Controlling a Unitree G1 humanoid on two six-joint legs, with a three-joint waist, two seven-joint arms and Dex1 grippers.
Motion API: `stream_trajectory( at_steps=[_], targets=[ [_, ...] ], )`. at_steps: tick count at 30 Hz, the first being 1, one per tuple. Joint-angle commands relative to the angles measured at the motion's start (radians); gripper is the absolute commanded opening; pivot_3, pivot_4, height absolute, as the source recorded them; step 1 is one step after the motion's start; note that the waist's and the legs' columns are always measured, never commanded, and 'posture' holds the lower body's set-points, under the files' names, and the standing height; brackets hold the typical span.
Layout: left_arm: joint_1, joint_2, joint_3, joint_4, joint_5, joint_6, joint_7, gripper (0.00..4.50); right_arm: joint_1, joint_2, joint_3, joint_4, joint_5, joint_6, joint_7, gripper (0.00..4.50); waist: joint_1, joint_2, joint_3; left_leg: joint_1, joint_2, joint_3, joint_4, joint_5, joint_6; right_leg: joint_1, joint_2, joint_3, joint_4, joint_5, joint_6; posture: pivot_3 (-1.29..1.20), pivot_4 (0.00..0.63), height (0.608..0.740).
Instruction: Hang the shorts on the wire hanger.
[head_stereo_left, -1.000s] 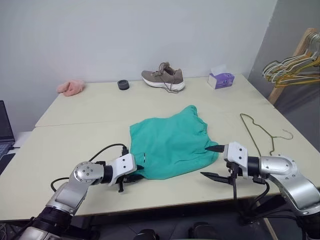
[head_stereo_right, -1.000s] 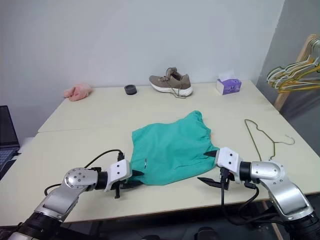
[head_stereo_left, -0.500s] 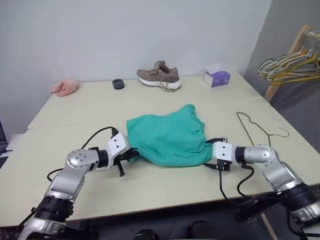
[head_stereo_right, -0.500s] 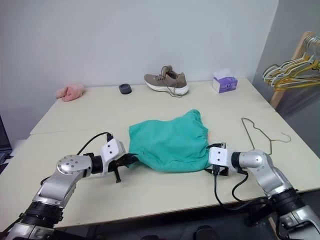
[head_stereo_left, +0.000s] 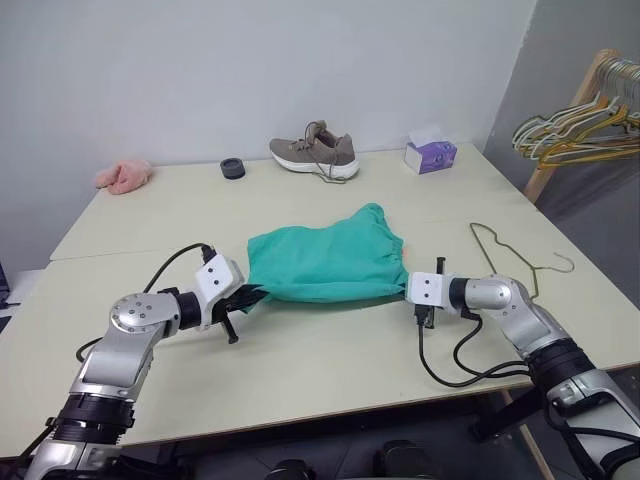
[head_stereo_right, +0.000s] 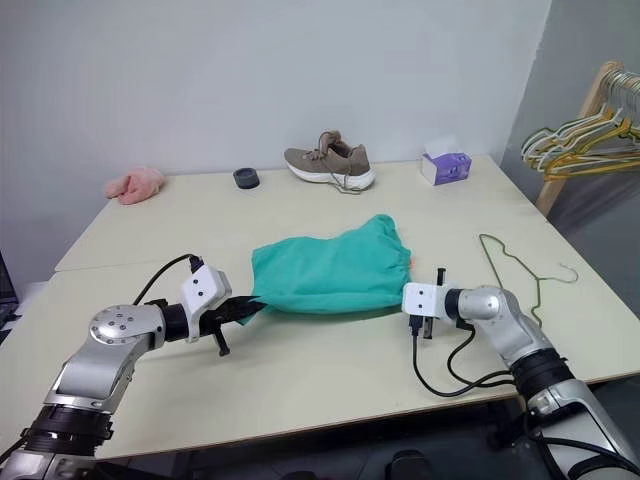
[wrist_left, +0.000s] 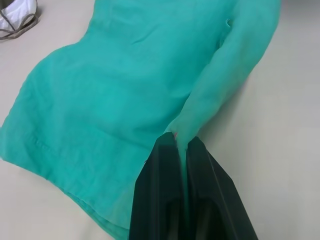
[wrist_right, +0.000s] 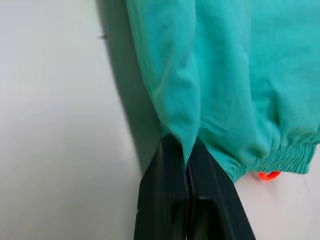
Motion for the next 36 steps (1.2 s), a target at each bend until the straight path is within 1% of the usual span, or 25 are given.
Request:
stream_trajectory(
  at_steps=[1,3,5,7,10,14,17,18,21,23,25,26,28,30,32,33,34,35,36],
  targets=[
    [0.029,0.048,0.019,-0.066,-0.015,0.008,-0.039,0.0,-0.029,-0.025,-0.039,-0.07,0.084,-0.007,0.101,0.01,-0.001,0.0,0.0,0.0,0.0,0.0,0.0,0.0,0.0,0.0,0.0,0.0,0.0,0.0,0.0,-0.16,0.0,0.74],
    [0.063,0.087,0.018,-0.093,-0.014,0.011,-0.076,0.0,-0.014,-0.052,-0.047,-0.142,0.17,0.03,0.21,0.01,-0.002,0.001,0.001,0.0,0.0,0.0,0.0,0.0,0.0,0.0,0.0,0.0,0.0,0.0,0.0,-0.16,0.0,0.74],
    [0.101,0.14,0.023,-0.122,-0.018,0.018,-0.127,0.0,0.007,-0.085,-0.062,-0.246,0.276,0.106,0.315,0.01,-0.002,0.001,0.001,0.0,0.0,0.0,0.0,0.0,0.0,-0.001,0.0,0.0,0.0,0.0,0.0,-0.16,0.0,0.74],
    [0.146,0.2,0.052,-0.175,-0.074,0.073,-0.196,0.0,0.021,-0.127,-0.079,-0.357,0.371,0.21,0.401,0.01,-0.001,0.001,0.001,0.0,0.001,0.0,-0.001,0.0,0.0,-0.001,0.0,0.0,0.0,-0.001,-0.001,-0.16,0.0,0.74],
    [0.186,0.278,0.132,-0.248,-0.167,0.168,-0.253,0.0,0.015,-0.186,-0.109,-0.49,0.488,0.365,0.479,0.01,0.002,0.001,0.002,-0.002,0.001,-0.001,0.0,0.0,0.0,-0.002,0.0,-0.001,0.0,-0.001,-0.001,-0.16,0.0,0.74],
    [0.146,0.348,0.283,-0.291,-0.325,0.341,-0.274,0.0,-0.045,-0.267,-0.159,-0.622,0.657,0.593,0.569,0.01,0.006,0.002,0.005,-0.002,0.001,-0.001,0.0,0.0,0.0,-0.002,0.0,-0.002,0.001,-0.001,-0.002,-0.15,0.0,0.74],
    [0.085,0.373,0.337,-0.288,-0.414,0.434,-0.275,0.0,-0.113,-0.297,-0.165,-0.625,0.704,0.682,0.615,0.01,0.005,0.004,0.008,-0.002,0.001,-0.001,0.0,0.0,0.0,-0.001,0.0,-0.002,0.001,-0.001,-0.002,-0.14,0.0,0.74],
    [0.059,0.371,0.32,-0.265,-0.398,0.428,-0.264,0.0,-0.142,-0.292,-0.153,-0.592,0.693,0.685,0.626,0.01,0.005,0.004,0.008,-0.001,0.001,-0.001,0.0,0.0,0.0,-0.001,0.0,-0.002,0.001,-0.001,-0.002,-0.14,0.0,0.74],
    [-0.015,0.345,0.221,-0.17,-0.285,0.341,-0.226,0.0,-0.226,-0.249,-0.101,-0.449,0.618,0.643,0.635,0.01,0.004,0.004,0.008,0.0,0.001,0.0,-0.001,0.0,0.0,-0.001,0.0,-0.002,0.001,-0.001,-0.002,-0.14,0.0,0.74],
    [-0.129,0.271,0.122,-0.044,-0.176,0.237,-0.16,0.0,-0.314,-0.169,-0.062,-0.252,0.525,0.567,0.585,0.01,0.004,0.005,0.008,0.0,0.001,0.001,-0.001,0.0,0.0,-0.001,0.0,-0.001,0.001,-0.001,-0.002,-0.13,0.0,0.74],
    [-0.308,0.168,0.028,0.174,-0.039,0.094,-0.062,0.0,-0.449,-0.056,-0.035,0.027,0.406,0.431,0.477,0.01,0.004,0.004,0.008,0.001,0.0,0.002,0.0,0.0,0.0,0.0,0.0,-0.002,0.001,0.0,-0.002,-0.13,0.0,0.74],
    [-0.374,0.136,0.0,0.261,0.008,0.039,-0.033,0.0,-0.5,-0.019,-0.028,0.132,0.364,0.369,0.445,0.01,0.004,0.003,0.009,0.001,0.0,0.002,0.0,0.0,0.0,0.0,0.0,-0.002,0.002,0.001,-0.001,-0.13,0.0,0.74],
    [-0.551,0.066,-0.038,0.481,0.097,-0.069,0.063,0.0,-0.629,0.052,-0.012,0.367,0.26,0.216,0.32,0.01,0.002,0.001,0.01,-0.001,0.0,0.001,0.0,0.004,-0.002,-0.003,0.002,-0.003,0.002,0.005,-0.002,-0.12,0.0,0.74],
    [-0.762,0.013,-0.074,0.737,0.192,-0.193,0.192,0.0,-0.777,0.116,0.011,0.575,0.149,0.079,0.123,0.01,0.002,-0.002,0.011,-0.005,-0.001,-0.001,0.001,0.006,-0.004,-0.008,0.002,-0.003,0.002,0.008,-0.003,-0.12,0.0,0.74],
    [-0.947,-0.009,-0.113,0.952,0.281,-0.3,0.312,0.0,-0.907,0.159,0.043,0.723,0.039,-0.031,-0.088,0.01,-0.006,-0.004,0.011,-0.018,-0.002,-0.002,0.001,0.011,-0.011,-0.022,0.001,-0.002,0.002,0.016,-0.007,-0.13,0.0,0.74],
    [-1.035,-0.008,-0.131,1.035,0.326,-0.341,0.381,0.0,-0.969,0.175,0.05,0.775,-0.004,-0.066,-0.192,0.01,-0.012,-0.004,0.011,-0.022,-0.003,-0.002,0.001,0.011,-0.012,-0.026,0.0,-0.001,0.002,0.016,-0.007,-0.13,0.0,0.74],
    [-1.114,-0.003,-0.142,1.101,0.361,-0.374,0.449,0.0,-1.023,0.187,0.057,0.815,-0.041,-0.097,-0.282,0.01,-0.022,-0.005,0.01,-0.027,-0.003,-0.002,0.001,0.012,-0.012,-0.032,0.0,0.0,0.002,0.016,-0.006,-0.13,0.0,0.74],
    [-1.199,0.01,-0.148,1.151,0.394,-0.398,0.523,0.0,-1.081,0.191,0.073,0.843,-0.093,-0.133,-0.396,0.01,-0.027,-0.005,0.01,-0.036,-0.003,-0.001,0.0,0.012,-0.013,-0.041,-0.001,0.002,0.002,0.016,-0.006,-0.13,0.0,0.74],
    [-1.256,0.018,-0.151,1.186,0.415,-0.417,0.57,0.0,-1.119,0.194,0.083,0.863,-0.131,-0.16,-0.473,0.01,-0.032,-0.005,0.01,-0.041,-0.003,-0.001,0.0,0.012,-0.013,-0.046,-0.002,0.003,0.002,0.015,-0.005,-0.13,0.0,0.74]
  ],
)
